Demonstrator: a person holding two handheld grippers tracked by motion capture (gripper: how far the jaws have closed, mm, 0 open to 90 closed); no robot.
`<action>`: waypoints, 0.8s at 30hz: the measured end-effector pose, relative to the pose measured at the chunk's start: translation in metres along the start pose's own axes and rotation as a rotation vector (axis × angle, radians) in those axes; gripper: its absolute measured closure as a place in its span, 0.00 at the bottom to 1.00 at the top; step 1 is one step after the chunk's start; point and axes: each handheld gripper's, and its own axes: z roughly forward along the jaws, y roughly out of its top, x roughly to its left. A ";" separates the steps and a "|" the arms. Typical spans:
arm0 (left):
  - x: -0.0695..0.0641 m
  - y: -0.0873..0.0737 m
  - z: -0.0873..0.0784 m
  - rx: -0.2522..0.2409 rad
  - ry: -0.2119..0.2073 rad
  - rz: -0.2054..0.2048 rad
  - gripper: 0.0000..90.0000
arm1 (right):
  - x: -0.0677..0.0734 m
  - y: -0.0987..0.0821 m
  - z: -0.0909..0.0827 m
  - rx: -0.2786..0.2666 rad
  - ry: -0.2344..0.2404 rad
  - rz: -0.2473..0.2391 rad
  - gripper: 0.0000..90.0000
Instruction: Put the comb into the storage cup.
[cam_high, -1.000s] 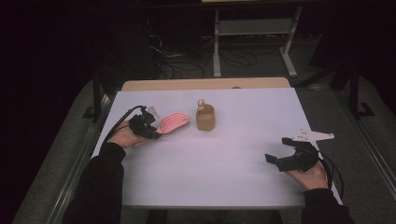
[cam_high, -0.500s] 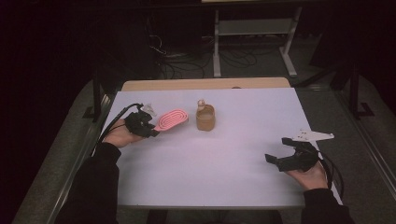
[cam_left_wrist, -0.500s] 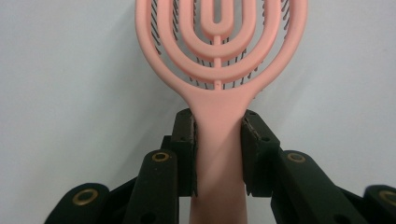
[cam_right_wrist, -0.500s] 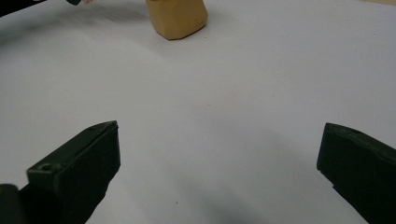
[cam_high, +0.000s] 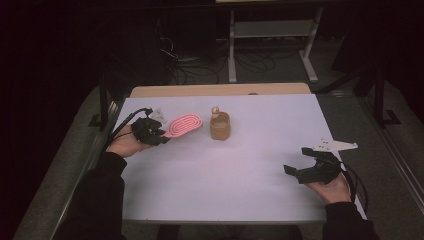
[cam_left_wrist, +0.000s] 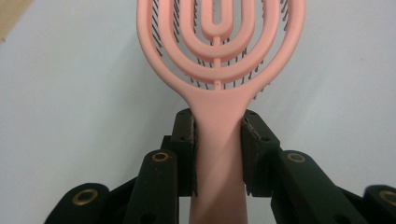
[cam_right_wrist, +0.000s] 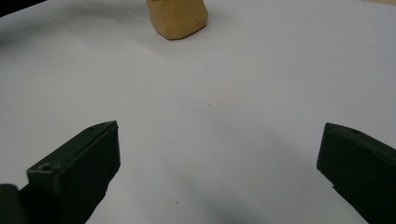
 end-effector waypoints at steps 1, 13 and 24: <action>-0.002 0.002 -0.004 -0.005 0.002 0.012 0.78 | 0.000 0.000 0.000 0.001 0.000 0.000 0.00; -0.015 0.016 -0.021 -0.031 0.011 0.076 0.78 | 0.000 0.000 0.000 0.002 0.001 0.000 0.00; -0.038 0.030 -0.028 -0.071 0.028 0.163 0.78 | 0.000 0.000 0.000 0.004 0.003 -0.002 0.00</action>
